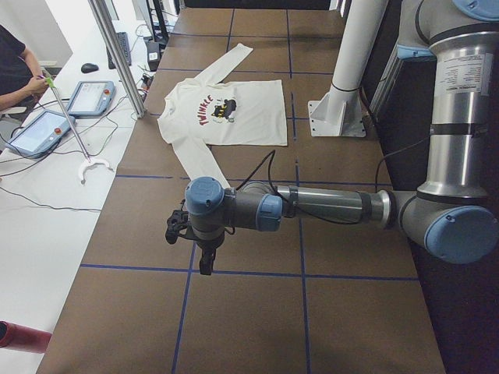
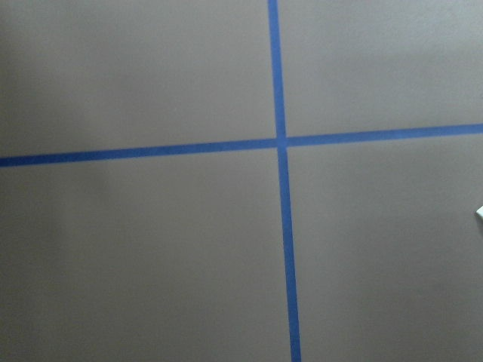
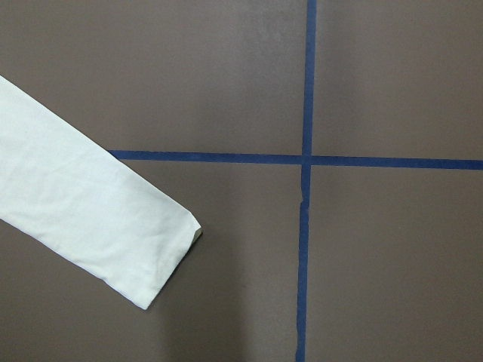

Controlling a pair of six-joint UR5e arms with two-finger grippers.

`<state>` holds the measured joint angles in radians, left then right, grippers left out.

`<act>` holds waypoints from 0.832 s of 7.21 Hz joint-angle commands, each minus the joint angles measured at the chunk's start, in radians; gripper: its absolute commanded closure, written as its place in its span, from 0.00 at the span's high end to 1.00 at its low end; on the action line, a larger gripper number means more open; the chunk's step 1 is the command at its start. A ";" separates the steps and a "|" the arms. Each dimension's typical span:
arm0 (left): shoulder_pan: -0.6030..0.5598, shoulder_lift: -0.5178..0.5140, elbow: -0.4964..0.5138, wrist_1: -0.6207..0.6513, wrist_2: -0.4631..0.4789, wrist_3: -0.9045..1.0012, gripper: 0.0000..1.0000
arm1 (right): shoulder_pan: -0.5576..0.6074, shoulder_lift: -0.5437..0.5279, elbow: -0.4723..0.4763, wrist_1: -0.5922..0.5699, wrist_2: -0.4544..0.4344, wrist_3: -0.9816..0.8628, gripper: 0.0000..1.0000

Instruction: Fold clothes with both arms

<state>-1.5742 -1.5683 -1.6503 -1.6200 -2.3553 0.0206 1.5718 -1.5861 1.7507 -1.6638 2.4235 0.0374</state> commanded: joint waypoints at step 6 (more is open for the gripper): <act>0.006 -0.027 -0.025 -0.043 -0.021 0.004 1.00 | -0.413 0.018 -0.317 0.791 -0.122 0.611 1.00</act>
<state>-1.5679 -1.6016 -1.6749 -1.6595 -2.3746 0.0204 1.2154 -1.5929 1.5269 -0.9698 2.3110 0.6096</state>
